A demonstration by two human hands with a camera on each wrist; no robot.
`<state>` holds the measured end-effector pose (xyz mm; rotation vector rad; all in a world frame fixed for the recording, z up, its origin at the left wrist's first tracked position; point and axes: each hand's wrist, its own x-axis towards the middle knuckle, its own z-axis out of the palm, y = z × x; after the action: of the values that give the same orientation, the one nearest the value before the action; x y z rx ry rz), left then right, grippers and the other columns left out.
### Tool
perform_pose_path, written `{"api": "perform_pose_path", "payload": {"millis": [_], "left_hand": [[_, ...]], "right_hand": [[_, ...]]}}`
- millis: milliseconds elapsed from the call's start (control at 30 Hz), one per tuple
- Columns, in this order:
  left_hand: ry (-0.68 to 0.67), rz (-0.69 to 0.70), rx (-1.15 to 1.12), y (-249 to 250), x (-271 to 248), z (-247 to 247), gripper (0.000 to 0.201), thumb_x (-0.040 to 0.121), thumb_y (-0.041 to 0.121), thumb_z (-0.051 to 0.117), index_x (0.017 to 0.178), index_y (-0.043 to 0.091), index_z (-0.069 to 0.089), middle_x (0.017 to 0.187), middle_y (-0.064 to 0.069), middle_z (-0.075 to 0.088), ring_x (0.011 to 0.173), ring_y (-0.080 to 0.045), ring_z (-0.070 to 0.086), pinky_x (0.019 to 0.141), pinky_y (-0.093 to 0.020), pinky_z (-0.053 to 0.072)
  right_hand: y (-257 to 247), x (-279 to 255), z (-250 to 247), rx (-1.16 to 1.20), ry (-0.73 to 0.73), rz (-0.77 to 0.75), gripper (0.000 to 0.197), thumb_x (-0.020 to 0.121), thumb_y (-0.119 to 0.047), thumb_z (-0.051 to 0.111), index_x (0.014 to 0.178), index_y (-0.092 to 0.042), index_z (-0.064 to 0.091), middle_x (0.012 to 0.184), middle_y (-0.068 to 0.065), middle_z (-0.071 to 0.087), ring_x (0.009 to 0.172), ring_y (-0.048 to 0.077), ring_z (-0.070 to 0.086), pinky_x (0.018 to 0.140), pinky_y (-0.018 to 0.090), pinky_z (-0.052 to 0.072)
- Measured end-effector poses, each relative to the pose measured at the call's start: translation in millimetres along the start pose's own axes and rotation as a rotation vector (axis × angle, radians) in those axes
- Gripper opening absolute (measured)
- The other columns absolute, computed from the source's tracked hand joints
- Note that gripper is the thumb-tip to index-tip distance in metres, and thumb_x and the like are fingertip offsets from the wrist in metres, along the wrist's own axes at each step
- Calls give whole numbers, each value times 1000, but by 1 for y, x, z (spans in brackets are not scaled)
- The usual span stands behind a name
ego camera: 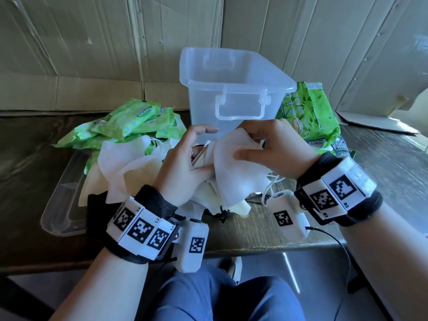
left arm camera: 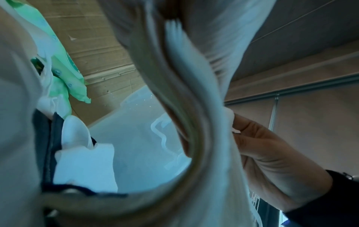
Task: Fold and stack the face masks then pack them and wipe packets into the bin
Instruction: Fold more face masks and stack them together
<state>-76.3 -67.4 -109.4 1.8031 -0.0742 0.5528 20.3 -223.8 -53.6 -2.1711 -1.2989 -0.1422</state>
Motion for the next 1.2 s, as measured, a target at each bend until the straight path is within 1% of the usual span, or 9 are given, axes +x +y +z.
{"api": "perform_pose_path", "payload": {"millis": [133, 267, 500, 633, 733, 867, 967, 1067, 1200], "left_hand": [[-35, -28, -67, -3, 0, 0, 49, 58, 25, 73, 97, 47, 54, 75, 3, 69, 68, -17, 62, 68, -35, 50], [-19, -45, -144, -6, 2, -4, 48, 72, -4, 73, 102, 27, 52, 73, 6, 71, 67, -8, 64, 65, -21, 51], [292, -71, 27, -11, 10, -4, 40, 85, -11, 50, 81, 25, 66, 85, 18, 66, 77, 13, 56, 71, -4, 39], [351, -169, -72, -1, 10, 3, 38, 88, 1, 49, 73, 26, 72, 69, 15, 68, 69, 3, 60, 64, -13, 44], [343, -356, -282, 3, 9, 0, 40, 84, 40, 47, 60, 22, 74, 61, 2, 68, 67, -23, 62, 59, -27, 44], [306, -289, -186, -1, 9, -4, 86, 50, 71, 66, 69, -12, 61, 72, -13, 59, 63, -28, 51, 63, -35, 37], [324, -248, -204, -4, 10, -1, 67, 56, 51, 80, 62, -12, 58, 67, -11, 51, 65, -24, 45, 66, -36, 34], [349, -276, -103, -8, 12, 0, 10, 70, 20, 74, 60, 18, 74, 59, 6, 66, 70, -16, 58, 74, -31, 45], [387, -249, 10, -15, 14, -6, 21, 79, 7, 67, 72, 26, 72, 62, 13, 67, 68, -13, 57, 74, -31, 48]], "right_hand": [[4, -2, -1, 19, 24, 69, 12, 71, -14, 75, 76, -12, 65, 64, 7, 60, 60, 14, 47, 57, 23, 37], [14, -4, -7, 28, 87, 129, 16, 71, -15, 75, 73, -21, 61, 59, -8, 53, 54, 2, 48, 55, 14, 35], [24, -3, -14, 241, 699, 213, 19, 69, -29, 65, 81, -16, 57, 63, 7, 49, 60, 19, 40, 56, 35, 37], [5, -5, 8, 96, 395, 85, 11, 74, -28, 61, 81, -22, 55, 61, -11, 49, 53, 10, 41, 54, 21, 34], [0, -9, 19, 67, 123, 13, 8, 76, -22, 63, 83, -18, 63, 65, -15, 56, 62, 3, 48, 59, 8, 36], [1, -12, 19, 105, 28, -71, 12, 79, -17, 62, 87, -14, 71, 72, -12, 64, 67, -6, 54, 64, 5, 38], [2, -12, 20, 99, -14, -143, 19, 78, -12, 61, 92, -12, 74, 80, 1, 73, 75, 6, 62, 68, 14, 45], [5, -14, 19, 90, -57, -155, 28, 79, -11, 59, 103, -18, 72, 88, -7, 72, 74, -15, 57, 68, 4, 41], [12, -16, 6, 103, -64, -84, 32, 83, -12, 61, 112, -26, 66, 92, -8, 70, 72, -17, 55, 66, 2, 38]]}}
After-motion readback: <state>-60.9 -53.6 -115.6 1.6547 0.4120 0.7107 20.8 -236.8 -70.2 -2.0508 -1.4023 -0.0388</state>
